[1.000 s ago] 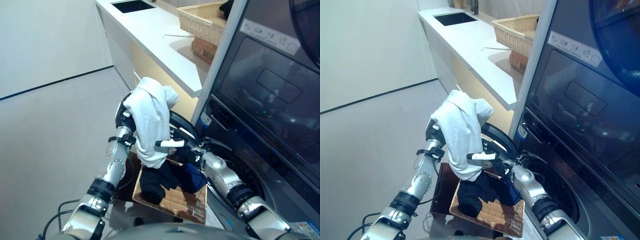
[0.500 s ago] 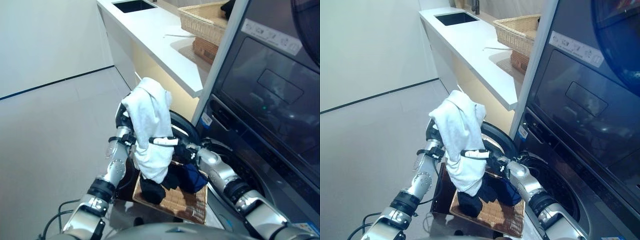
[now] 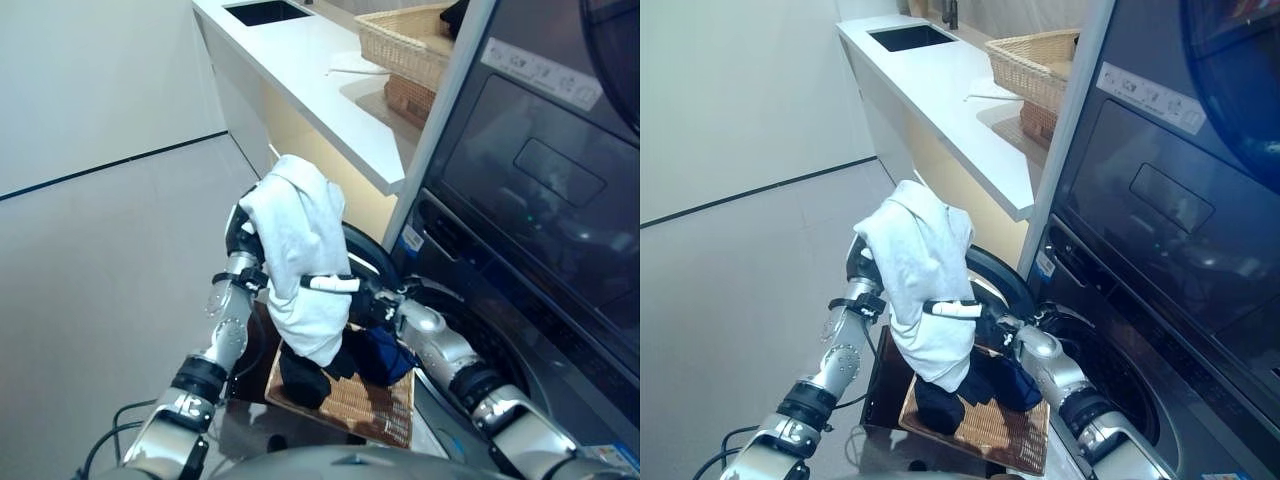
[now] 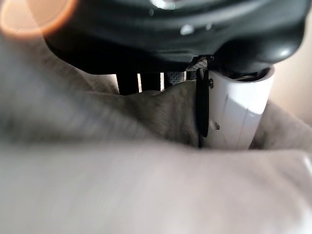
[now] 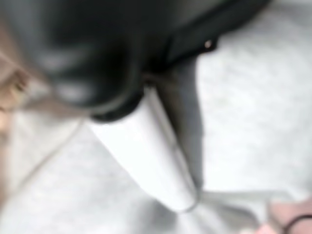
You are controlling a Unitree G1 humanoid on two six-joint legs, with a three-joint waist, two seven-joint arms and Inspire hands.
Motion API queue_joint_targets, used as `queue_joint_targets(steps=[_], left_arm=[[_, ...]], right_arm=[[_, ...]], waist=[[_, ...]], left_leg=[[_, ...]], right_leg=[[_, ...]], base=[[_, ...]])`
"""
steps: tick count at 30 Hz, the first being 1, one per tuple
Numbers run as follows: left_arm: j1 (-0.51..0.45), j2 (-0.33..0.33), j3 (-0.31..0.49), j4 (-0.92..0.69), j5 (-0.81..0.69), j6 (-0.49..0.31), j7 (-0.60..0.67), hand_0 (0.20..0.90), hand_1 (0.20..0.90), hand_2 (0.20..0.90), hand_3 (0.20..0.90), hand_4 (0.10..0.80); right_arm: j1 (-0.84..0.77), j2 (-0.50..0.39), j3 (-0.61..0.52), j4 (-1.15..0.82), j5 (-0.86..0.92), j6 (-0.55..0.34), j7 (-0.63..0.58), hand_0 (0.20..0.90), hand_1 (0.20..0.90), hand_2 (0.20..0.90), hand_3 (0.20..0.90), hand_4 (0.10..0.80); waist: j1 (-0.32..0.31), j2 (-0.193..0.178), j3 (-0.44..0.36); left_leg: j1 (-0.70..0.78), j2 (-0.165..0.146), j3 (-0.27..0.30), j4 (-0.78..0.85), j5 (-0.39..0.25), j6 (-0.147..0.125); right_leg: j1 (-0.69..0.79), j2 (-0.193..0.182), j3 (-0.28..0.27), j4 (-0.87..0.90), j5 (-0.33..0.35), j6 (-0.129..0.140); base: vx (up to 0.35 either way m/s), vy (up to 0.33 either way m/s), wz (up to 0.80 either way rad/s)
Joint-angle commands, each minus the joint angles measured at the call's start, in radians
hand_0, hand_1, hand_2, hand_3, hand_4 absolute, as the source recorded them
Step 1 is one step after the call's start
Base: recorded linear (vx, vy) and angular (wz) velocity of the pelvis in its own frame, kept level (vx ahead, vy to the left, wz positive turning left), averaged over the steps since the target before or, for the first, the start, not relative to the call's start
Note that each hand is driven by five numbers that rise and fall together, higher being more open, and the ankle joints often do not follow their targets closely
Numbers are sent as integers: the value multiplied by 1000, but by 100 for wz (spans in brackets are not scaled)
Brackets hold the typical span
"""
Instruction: Pick up the clothes and place them into the washing machine
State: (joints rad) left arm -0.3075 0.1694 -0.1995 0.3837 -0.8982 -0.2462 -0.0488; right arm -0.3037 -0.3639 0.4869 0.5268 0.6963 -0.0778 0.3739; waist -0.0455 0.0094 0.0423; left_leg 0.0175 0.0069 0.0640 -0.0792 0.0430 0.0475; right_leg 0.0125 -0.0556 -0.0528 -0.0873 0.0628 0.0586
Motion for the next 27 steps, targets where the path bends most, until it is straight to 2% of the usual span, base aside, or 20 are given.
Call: queue_joint_targets(steps=[1,6,12,14,17,21,27], left_arm=[[-142,16,42,96,37,-110,0,200,200,200,200,300],[-100,20,69,98,46,-118,18,200,200,200,200,300],[-62,19,64,80,46,-119,30,200,200,200,200,300],[-50,10,44,55,41,-114,31,200,200,200,200,300],[-44,7,33,32,38,-115,37,200,200,200,200,300],[-34,9,7,-22,39,-107,42,200,200,200,200,300],[-35,6,-27,-85,30,-97,53,200,200,200,200,300]], right_arm=[[-6,77,-169,-92,174,-116,24,200,200,200,200,300],[36,111,-284,-112,253,-184,-33,200,200,200,200,300],[55,124,-343,-138,186,-251,-139,200,200,200,200,300],[50,132,-350,-163,120,-280,-214,200,200,200,200,300],[46,146,-351,-177,92,-299,-259,200,200,200,200,300],[45,132,-310,-196,-86,-282,-352,200,200,200,200,300],[33,134,-283,-187,-207,-267,-442,200,200,200,200,300]], waist=[[6,-48,-128],[-1,-45,-130],[-5,-41,-129],[-5,-39,-126],[-5,-38,-123],[-3,-37,-118],[-2,-35,-111]], left_leg=[[18,2,-4,16,-80,-52],[21,2,-2,16,-83,-52],[22,2,2,16,-85,-52],[22,2,3,16,-84,-51],[20,1,3,17,-84,-50],[15,1,5,17,-82,-49],[14,0,4,18,-81,-47]], right_leg=[[17,-20,-27,5,-58,31],[18,-20,-26,5,-59,31],[17,-21,-24,8,-58,31],[16,-21,-23,9,-57,31],[13,-21,-22,10,-57,31],[7,-21,-23,12,-55,30],[5,-21,-20,13,-52,29]], base=[[0,0,0],[0,0,0],[0,0,0],[0,0,0],[0,0,0],[0,0,0],[0,0,0]])
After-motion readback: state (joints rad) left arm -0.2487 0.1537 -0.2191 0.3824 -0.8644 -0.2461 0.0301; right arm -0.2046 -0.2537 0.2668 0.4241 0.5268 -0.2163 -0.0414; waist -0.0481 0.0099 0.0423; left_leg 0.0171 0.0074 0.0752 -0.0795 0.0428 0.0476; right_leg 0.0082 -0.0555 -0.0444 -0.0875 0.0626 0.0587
